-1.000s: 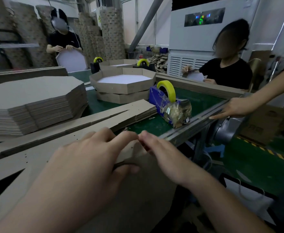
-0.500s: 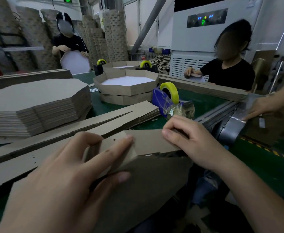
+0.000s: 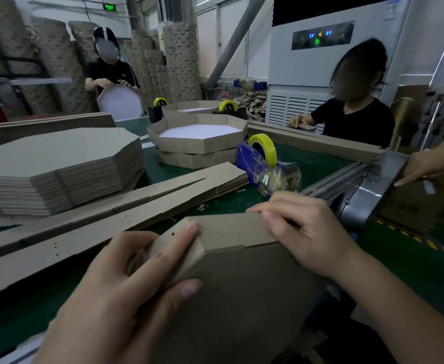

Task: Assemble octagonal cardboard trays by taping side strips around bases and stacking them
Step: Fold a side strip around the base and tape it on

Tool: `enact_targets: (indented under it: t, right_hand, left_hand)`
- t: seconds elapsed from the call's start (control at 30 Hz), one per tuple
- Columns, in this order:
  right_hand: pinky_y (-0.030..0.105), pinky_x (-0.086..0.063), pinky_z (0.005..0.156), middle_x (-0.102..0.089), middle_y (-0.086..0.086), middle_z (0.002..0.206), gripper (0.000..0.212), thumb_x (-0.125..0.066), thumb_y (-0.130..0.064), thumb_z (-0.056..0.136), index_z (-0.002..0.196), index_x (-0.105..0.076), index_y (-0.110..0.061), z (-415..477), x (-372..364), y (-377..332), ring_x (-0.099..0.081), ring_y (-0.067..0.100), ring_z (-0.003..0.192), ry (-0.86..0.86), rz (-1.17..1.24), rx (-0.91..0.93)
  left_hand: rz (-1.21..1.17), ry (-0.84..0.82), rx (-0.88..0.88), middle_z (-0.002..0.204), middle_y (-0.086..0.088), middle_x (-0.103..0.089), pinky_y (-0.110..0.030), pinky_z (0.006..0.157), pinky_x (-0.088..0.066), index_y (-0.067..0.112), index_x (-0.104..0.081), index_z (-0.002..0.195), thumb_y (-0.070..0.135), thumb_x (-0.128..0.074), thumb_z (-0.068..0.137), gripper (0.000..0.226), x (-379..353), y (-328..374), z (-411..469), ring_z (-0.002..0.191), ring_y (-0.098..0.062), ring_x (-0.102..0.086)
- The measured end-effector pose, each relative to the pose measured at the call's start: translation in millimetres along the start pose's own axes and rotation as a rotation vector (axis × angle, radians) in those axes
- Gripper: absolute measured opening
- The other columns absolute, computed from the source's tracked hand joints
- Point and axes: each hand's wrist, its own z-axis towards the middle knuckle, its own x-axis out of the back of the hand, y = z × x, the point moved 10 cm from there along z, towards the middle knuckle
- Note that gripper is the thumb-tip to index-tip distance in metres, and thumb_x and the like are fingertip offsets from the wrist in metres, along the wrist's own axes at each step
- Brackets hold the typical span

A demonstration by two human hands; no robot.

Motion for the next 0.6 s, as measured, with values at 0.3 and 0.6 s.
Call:
enact_targets:
  t: [0.3, 0.6]
  right_hand:
    - [0.042, -0.050, 0.061, -0.065, 0.007, 0.073, 0.041, -0.044, -0.028, 0.094, 0.092, -0.075, -0.002, -1, -38, -6, -0.061, 0.024, 0.070, 0.078, 0.000, 0.033]
    - [0.016, -0.046, 0.079, -0.071, -0.008, 0.089, 0.031, -0.051, -0.025, 0.088, 0.099, -0.076, -0.009, 5, -63, 28, -0.063, 0.003, 0.090, -0.129, 0.467, -0.342]
  left_hand:
    - [-0.007, -0.214, 0.034, 0.113, 0.023, -0.050, -0.027, 0.072, -0.053, 0.057, -0.048, 0.128, 0.067, -0.039, 0.081, 0.049, -16, -28, 5, 0.097, 0.000, -0.056]
    - [0.185, -0.347, -0.043, 0.103, 0.012, -0.062, -0.028, 0.070, -0.045, 0.053, -0.064, 0.113, 0.061, -0.022, 0.084, 0.052, -49, -1, 34, 0.091, -0.015, -0.061]
